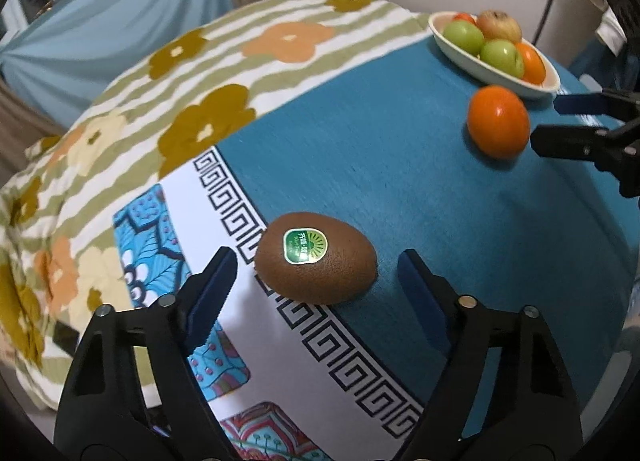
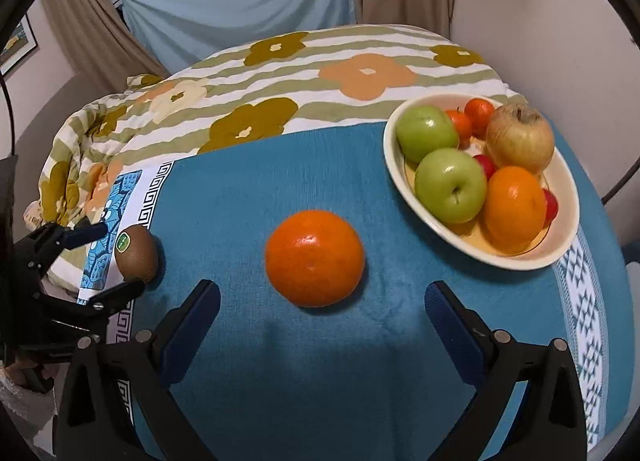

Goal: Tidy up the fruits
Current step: 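Grasp the brown kiwi with the left gripper while the right grasps the orange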

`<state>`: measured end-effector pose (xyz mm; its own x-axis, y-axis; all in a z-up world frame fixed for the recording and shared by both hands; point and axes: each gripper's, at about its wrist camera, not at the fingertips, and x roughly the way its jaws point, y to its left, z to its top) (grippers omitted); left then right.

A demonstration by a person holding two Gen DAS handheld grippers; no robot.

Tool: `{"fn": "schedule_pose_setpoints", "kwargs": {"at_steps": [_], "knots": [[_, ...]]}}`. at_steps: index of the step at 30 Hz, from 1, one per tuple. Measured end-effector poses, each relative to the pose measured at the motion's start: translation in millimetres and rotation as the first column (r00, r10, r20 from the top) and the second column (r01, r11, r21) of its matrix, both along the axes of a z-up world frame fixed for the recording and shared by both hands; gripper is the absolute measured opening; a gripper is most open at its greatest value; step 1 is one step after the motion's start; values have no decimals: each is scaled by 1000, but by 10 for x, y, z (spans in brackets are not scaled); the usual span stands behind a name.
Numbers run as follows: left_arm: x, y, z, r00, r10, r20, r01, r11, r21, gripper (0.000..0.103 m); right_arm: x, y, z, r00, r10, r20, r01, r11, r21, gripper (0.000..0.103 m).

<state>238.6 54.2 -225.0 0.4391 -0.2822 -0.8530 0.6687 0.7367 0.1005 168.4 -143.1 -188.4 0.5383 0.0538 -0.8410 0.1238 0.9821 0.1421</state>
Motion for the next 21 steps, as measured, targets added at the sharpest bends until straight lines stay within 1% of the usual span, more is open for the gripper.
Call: {"fn": "schedule_pose_setpoints", "kwargs": {"at_steps": [2,5,8,9,14,18,21], "knots": [[3,-3,-36,1000,-15,-5,15,1000,-1,85,10,25,-13,1000,-2,-5,2,1000,-4,102],[21,-7,-70,999,-32,-9,32,999,-2,79,41,45,-38,1000,-3,-13,3,1000,-6,102],[47,6,-90,999,-35,-13,34,999,-7,77,88,51,-74,1000,-6,-18,6,1000,2,102],[54,11,-94,999,-33,-12,33,999,-7,73,101,56,-81,1000,-7,-19,7,1000,4,102],[75,29,-90,999,-31,-23,31,999,-13,73,158,74,-143,1000,-5,-21,6,1000,17,101],[65,17,-88,1000,-20,-22,20,1000,-4,72,222,83,-183,1000,5,-26,-4,1000,20,94],[61,29,-84,1000,3,-27,-3,1000,-6,72,256,86,-197,1000,9,-24,-9,1000,16,93]]}}
